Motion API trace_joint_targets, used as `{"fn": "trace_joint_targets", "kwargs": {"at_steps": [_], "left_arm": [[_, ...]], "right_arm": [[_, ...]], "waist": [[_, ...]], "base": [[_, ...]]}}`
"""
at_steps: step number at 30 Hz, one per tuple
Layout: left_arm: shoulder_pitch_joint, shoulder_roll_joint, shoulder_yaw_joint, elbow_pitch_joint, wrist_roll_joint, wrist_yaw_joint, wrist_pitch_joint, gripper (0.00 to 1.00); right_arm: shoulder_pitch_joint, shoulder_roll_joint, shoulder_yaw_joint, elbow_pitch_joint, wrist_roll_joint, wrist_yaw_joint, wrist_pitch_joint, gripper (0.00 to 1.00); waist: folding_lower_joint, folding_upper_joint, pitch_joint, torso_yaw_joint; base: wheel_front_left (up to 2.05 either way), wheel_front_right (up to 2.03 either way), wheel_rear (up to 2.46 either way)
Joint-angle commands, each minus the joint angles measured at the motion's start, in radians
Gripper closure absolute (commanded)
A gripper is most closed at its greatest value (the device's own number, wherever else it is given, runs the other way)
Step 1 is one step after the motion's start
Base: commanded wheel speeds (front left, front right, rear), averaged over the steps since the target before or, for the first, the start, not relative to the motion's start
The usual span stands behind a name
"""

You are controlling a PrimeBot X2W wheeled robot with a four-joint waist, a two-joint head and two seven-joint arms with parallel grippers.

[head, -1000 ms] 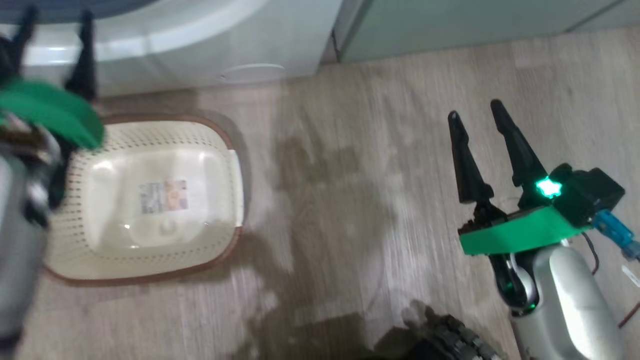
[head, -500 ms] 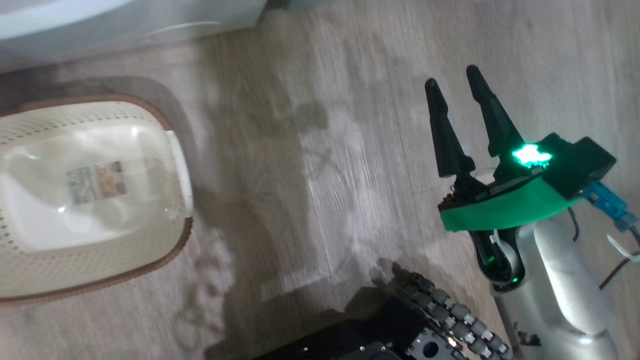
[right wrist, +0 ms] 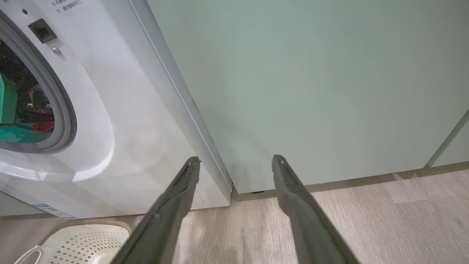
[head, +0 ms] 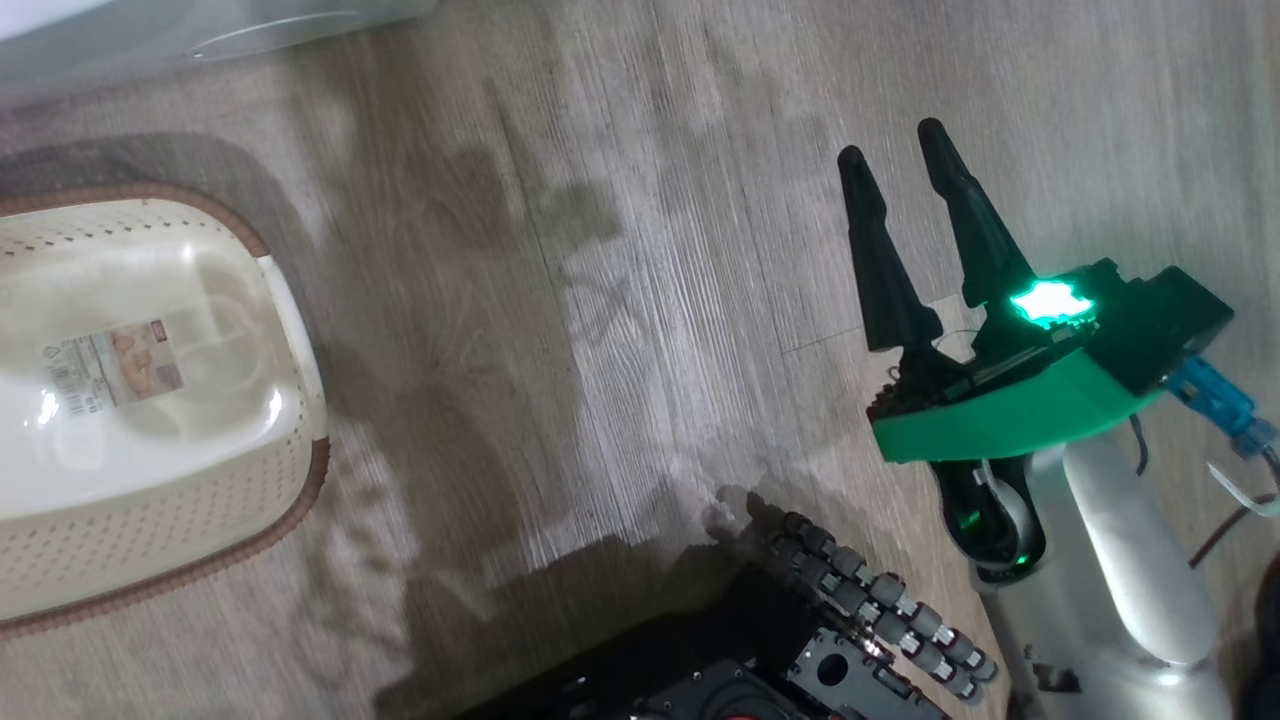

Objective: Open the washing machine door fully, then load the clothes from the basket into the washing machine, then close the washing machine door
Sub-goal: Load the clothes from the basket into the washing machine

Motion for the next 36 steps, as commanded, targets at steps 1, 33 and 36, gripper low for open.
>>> {"fn": "trace_joint_targets", "kwargs": {"at_steps": [1, 33, 36], "left_arm": [[-0.035, 0.061, 0.030, -0.021, 0.002, -0.002, 0.019, 0.08], [-0.211, 0.006, 0.092, 0.133, 0.009, 0.064, -0.371, 0.00], [-0.204, -0.020, 0.091, 0.160, -0.011, 0.054, -0.389, 0.00]], "right_arm": [[0.011, -0.004, 0.019, -0.031, 0.008, 0.000, -0.009, 0.00], [0.012, -0.004, 0.041, -0.052, 0.072, 0.000, -0.009, 0.00], [0.009, -0.004, 0.032, -0.049, 0.064, 0.000, -0.009, 0.00]], "waist": [[-0.0001, 0.0000, 0.001, -0.003], [-0.0001, 0.0000, 0.083, -0.087], [-0.0001, 0.0000, 0.064, -0.070]], "base": [[0.00, 0.00, 0.00], [0.00, 0.00, 0.00], [0.00, 0.00, 0.00]]}}
